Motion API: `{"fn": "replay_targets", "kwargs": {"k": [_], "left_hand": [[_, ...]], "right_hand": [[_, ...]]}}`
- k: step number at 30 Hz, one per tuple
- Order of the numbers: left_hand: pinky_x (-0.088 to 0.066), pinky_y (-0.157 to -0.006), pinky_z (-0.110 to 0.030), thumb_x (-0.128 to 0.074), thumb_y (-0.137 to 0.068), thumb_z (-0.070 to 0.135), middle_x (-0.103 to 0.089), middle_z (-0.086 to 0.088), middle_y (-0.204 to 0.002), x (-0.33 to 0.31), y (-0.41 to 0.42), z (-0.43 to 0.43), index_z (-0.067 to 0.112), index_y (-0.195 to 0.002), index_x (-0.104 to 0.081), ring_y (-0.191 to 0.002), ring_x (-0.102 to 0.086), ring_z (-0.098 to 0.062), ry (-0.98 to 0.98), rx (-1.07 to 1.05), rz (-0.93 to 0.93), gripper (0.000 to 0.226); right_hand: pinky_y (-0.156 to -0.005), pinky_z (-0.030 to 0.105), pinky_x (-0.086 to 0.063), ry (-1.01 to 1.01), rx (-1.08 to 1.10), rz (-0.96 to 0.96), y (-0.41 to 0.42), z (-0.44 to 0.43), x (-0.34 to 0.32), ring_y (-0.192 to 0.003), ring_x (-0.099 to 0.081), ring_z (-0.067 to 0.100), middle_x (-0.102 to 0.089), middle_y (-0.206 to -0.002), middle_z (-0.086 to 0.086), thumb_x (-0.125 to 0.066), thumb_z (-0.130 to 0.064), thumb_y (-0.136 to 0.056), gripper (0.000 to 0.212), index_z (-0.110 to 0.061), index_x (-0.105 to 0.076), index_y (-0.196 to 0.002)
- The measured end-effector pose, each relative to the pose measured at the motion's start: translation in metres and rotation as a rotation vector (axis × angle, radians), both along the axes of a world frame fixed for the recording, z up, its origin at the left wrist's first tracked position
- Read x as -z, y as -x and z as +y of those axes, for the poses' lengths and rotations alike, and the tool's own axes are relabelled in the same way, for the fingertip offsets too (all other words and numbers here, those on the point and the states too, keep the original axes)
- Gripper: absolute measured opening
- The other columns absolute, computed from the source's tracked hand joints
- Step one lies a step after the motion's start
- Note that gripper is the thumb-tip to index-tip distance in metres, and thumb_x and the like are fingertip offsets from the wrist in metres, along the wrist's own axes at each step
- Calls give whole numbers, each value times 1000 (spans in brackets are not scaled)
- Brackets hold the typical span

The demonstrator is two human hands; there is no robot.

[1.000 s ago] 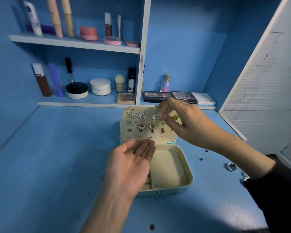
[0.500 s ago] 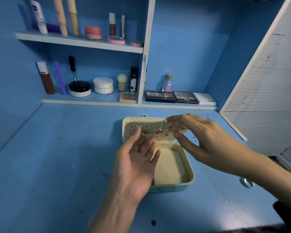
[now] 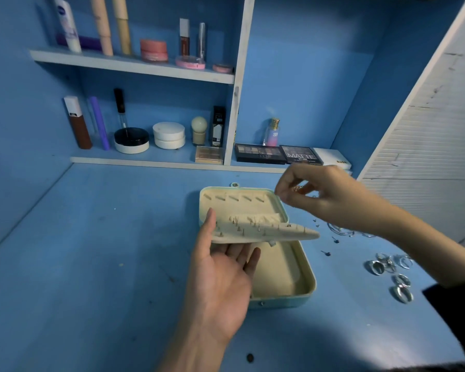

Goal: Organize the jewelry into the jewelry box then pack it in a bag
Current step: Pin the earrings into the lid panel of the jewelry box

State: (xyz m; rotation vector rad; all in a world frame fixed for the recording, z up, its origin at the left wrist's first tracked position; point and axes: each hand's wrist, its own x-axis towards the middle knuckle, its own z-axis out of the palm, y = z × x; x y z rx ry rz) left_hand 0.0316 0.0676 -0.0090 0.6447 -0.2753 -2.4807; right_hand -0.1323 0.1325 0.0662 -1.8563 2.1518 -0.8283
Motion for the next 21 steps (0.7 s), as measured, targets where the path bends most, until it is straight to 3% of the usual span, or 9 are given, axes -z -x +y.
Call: {"fn": "replay_targets", "kwargs": {"k": [3,6,9,21], "left_hand": [[-33,-111,-40,-59,-78,40,-68,-7,-118,1,0,2,16,-122,-63,-119,-57,-23,2,5,33,50],[-33,-110,-40,-56,-81,35,-67,-9,-118,3,-1,3,14,-124,-61,-117,-59,-23,-4,0,65,48],[-34,-109,-40,-56,-82,33,-67,-10,-118,5,-1,2,12,-125,-61,-117,-59,-24,-18,-4,79,48],[-35,-108,-40,-52,-85,32,-66,-11,-120,8,-2,2,12,-127,-59,-118,-58,-25,7,-9,115,47]], "right_hand": [[-71,20,-48,-205,-3,-45,13,-26,12,-70,-58,0,-67,-78,-11,-60,-9,-87,10,-17,-65,-81],[-68,27,-50,-361,-31,-193,17,-44,26,-67,-59,8,-67,-77,-2,-60,-6,-86,12,-14,-66,-81],[-66,23,-49,-453,-84,-330,18,-53,27,-67,-58,15,-65,-74,3,-57,3,-86,12,-4,-66,-82],[-65,20,-49,-525,-94,-314,17,-61,25,-61,-59,13,-65,-68,-2,-58,4,-86,15,-7,-66,-80]]}}
